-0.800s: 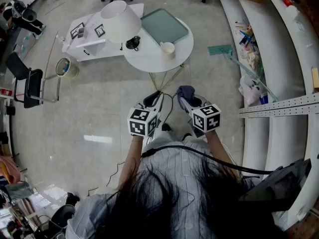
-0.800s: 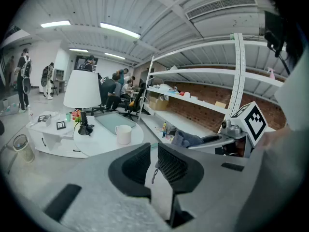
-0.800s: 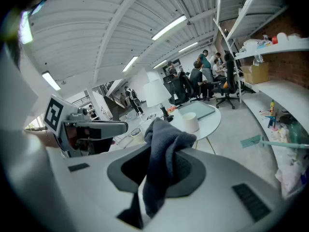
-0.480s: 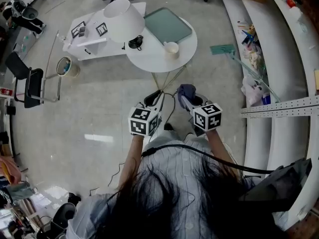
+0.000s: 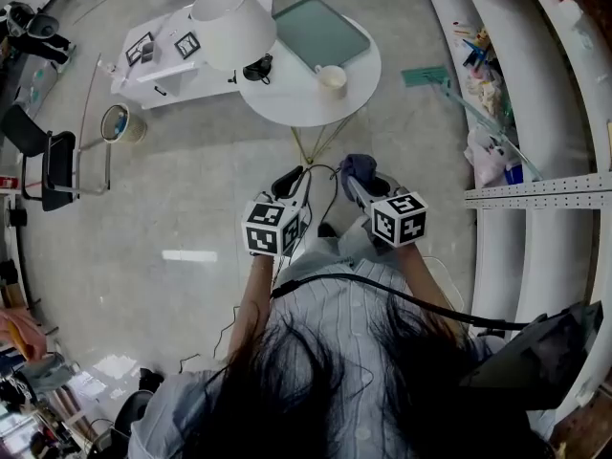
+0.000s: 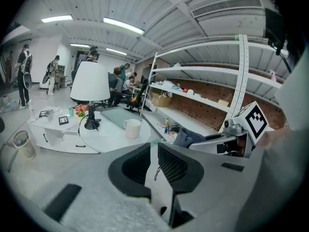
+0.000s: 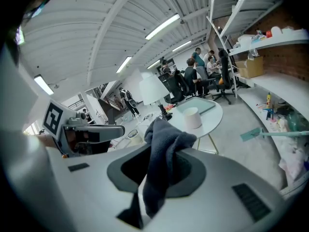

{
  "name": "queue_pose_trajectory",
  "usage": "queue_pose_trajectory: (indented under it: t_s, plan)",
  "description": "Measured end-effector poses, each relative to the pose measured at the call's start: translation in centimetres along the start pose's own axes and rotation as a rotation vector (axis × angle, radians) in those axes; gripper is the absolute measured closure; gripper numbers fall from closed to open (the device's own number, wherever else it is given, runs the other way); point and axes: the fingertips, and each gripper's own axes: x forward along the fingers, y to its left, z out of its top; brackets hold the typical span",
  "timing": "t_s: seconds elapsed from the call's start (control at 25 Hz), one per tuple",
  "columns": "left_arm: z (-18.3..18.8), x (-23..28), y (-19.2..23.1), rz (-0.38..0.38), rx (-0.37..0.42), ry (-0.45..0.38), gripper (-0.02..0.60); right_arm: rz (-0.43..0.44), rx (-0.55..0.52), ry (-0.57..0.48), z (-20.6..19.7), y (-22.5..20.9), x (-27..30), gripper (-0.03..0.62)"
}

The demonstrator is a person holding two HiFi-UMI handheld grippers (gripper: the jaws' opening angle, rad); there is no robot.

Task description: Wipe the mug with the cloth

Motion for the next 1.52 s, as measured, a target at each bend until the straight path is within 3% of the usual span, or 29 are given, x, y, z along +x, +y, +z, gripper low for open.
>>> queue_pose_trajectory:
  t_s: [0.2,0.52,0.92,1.52]
  plan:
    - [-1.0,0.2,0.3,0.006,-0.029,0.01,0.54,-0.009,0.004,0.025,-0.4,-0.8,0.4,0.508]
    - [-0.8,1.4,3.2,0.055,-0.082,0.014,0.54,0.047,-0.018,0.07,0.6,-1.3,4.1,0.508]
    - [4.0,7.6,7.6,0.07,-0.084,0.031,0.54,0.12,-0.048,0.112,6.3,-3.9,11.3,0.508]
    - [8.2,17.1,10.7,0.052,-0.057,0.106,0.54,0.181,-0.05,0.184,9.5,-8.9,16.7,0.508]
